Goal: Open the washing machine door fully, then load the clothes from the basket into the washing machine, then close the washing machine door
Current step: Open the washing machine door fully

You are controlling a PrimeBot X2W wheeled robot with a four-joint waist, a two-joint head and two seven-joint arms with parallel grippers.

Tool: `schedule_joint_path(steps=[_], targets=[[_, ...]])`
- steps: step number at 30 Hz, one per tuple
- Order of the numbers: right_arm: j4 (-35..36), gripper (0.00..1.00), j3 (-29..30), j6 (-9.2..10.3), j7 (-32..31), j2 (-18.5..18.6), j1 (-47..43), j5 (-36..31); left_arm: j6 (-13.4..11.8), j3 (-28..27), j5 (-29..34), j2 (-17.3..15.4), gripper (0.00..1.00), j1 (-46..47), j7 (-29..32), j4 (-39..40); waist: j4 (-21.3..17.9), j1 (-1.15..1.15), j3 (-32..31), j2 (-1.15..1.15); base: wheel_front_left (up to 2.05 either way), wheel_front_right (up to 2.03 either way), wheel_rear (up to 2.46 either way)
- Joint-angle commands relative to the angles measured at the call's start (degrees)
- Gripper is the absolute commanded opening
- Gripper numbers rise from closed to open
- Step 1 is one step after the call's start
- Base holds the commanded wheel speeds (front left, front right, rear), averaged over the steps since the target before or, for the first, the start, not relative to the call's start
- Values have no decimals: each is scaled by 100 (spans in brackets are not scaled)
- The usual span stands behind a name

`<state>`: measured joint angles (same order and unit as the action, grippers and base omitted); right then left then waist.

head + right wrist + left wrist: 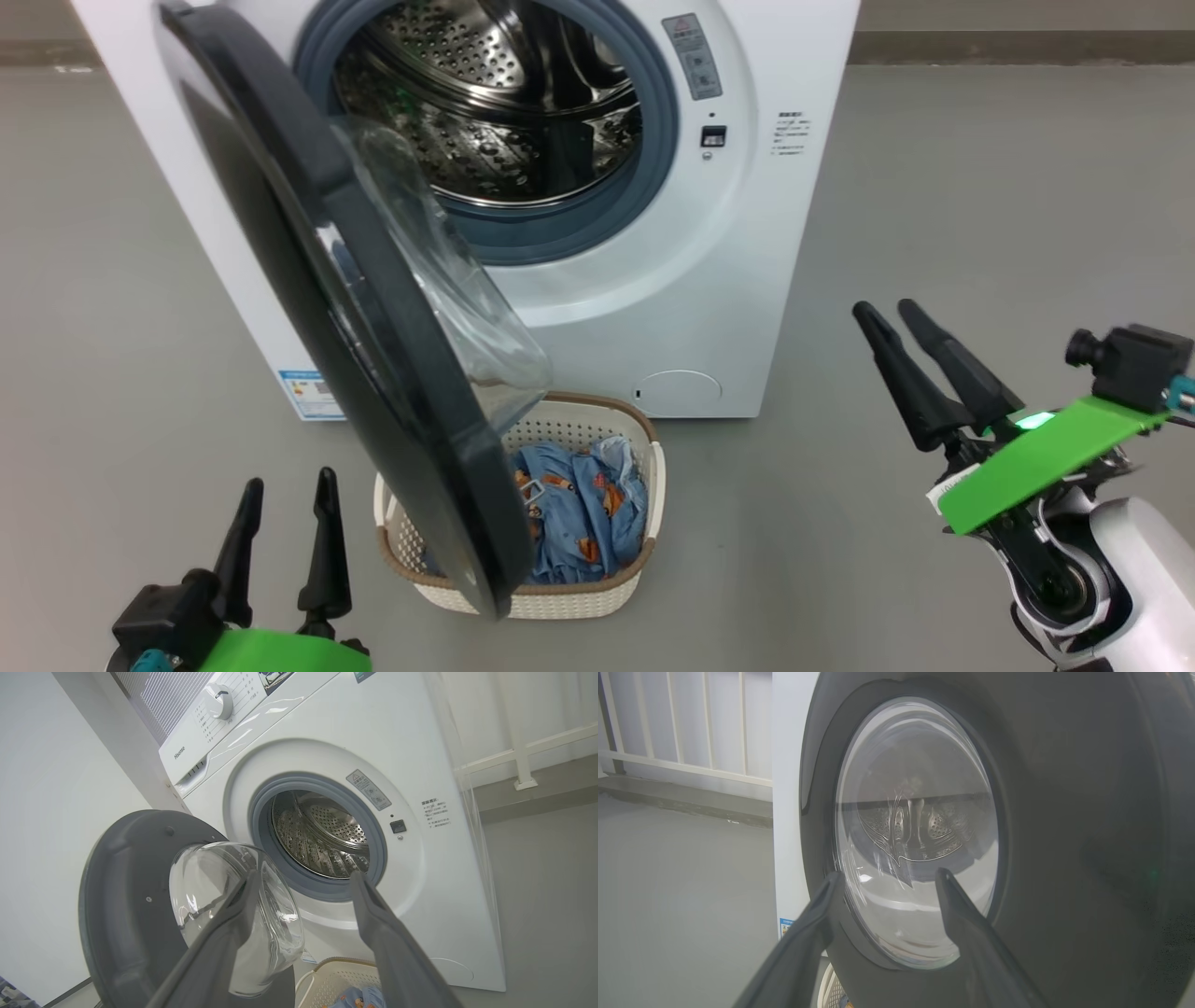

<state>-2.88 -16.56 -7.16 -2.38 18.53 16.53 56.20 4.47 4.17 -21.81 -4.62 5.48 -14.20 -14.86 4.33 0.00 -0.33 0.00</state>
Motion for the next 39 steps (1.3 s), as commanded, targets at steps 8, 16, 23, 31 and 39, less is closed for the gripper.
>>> schedule_joint_path(steps=[8,16,23,31,39], targets=[[-595,100,-75,-33,1262,231,-400,-1430,-91,-147,-45,-131,100,2,-50,266,-260,0,-32,0,0,0,0],[-1200,100,235,-33,1689,-1,-519,-2392,-114,-134,-53,-162,100,-10,-53,315,-381,0,-7,0,0,0,0],[-1378,100,440,-33,1734,-224,-596,-2849,-145,-144,-48,-179,100,-15,-60,363,-463,0,21,0,0,0,0],[-1381,100,511,-33,1737,-346,-639,-2986,-161,-143,-72,-173,100,7,-66,358,-500,0,42,0,0,0,0],[-1365,100,538,-33,1737,-336,-624,-3027,-162,-133,-79,-169,100,20,-71,338,-479,0,42,0,0,0,0]])
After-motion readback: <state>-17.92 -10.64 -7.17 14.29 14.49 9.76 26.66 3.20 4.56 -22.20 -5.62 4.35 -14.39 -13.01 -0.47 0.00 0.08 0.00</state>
